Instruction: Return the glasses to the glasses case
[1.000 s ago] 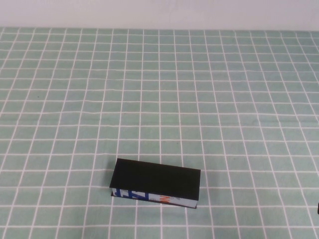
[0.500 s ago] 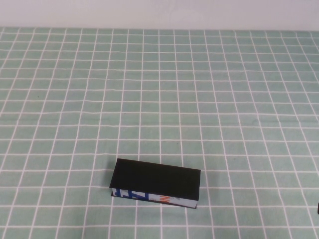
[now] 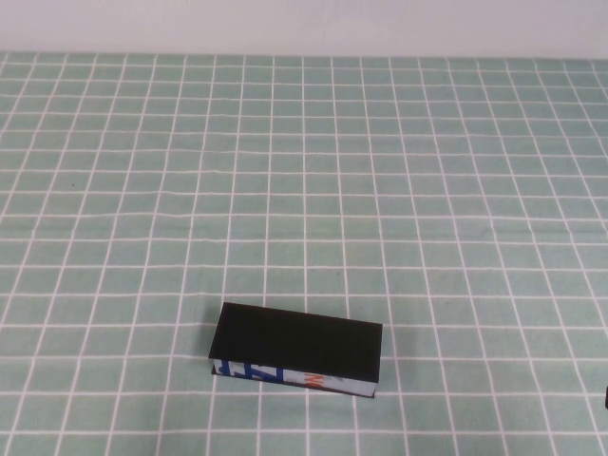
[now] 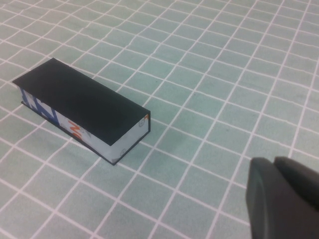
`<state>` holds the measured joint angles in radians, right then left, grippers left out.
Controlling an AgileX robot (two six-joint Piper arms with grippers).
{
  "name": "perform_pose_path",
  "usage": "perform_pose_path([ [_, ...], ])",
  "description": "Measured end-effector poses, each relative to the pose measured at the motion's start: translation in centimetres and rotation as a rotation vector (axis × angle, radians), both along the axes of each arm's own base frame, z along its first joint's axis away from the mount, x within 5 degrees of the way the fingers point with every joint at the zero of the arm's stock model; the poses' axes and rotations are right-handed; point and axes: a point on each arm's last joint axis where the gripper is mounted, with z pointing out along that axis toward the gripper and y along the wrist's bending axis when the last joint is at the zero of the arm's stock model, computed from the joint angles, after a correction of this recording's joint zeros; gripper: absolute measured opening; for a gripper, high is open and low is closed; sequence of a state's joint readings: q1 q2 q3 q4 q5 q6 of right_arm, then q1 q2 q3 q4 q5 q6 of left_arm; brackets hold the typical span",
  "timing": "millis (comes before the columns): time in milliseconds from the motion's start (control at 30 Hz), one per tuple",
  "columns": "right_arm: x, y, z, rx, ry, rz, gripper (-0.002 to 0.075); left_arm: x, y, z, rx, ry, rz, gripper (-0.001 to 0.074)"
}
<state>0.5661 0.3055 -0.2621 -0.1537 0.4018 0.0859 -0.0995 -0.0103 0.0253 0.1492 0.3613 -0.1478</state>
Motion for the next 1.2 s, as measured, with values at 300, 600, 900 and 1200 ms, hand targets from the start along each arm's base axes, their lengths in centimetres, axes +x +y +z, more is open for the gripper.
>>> perform_pose_path([
  [300, -0.5, -0.7, 0.4, 0.033, -0.046, -0.051, -0.0013, 0.0, 0.0, 0.0, 0.000, 0.000, 0.000, -0.0002],
  [600, -2.2, -2.5, 0.2, 0.132, -0.173, -0.234, -0.0013, 0.0, 0.0, 0.0, 0.000, 0.000, 0.000, -0.0002],
  [900, -1.6, -2.7, -6.4, 0.189, -0.016, -0.373, -0.0013, 0.0, 0.0, 0.0, 0.000, -0.002, 0.000, -0.0002],
  [1200, -1.5, -2.7, -7.2, 0.229, 0.006, -0.408, -0.0013, 0.0, 0.0, 0.0, 0.001, -0.002, 0.000, -0.0002],
])
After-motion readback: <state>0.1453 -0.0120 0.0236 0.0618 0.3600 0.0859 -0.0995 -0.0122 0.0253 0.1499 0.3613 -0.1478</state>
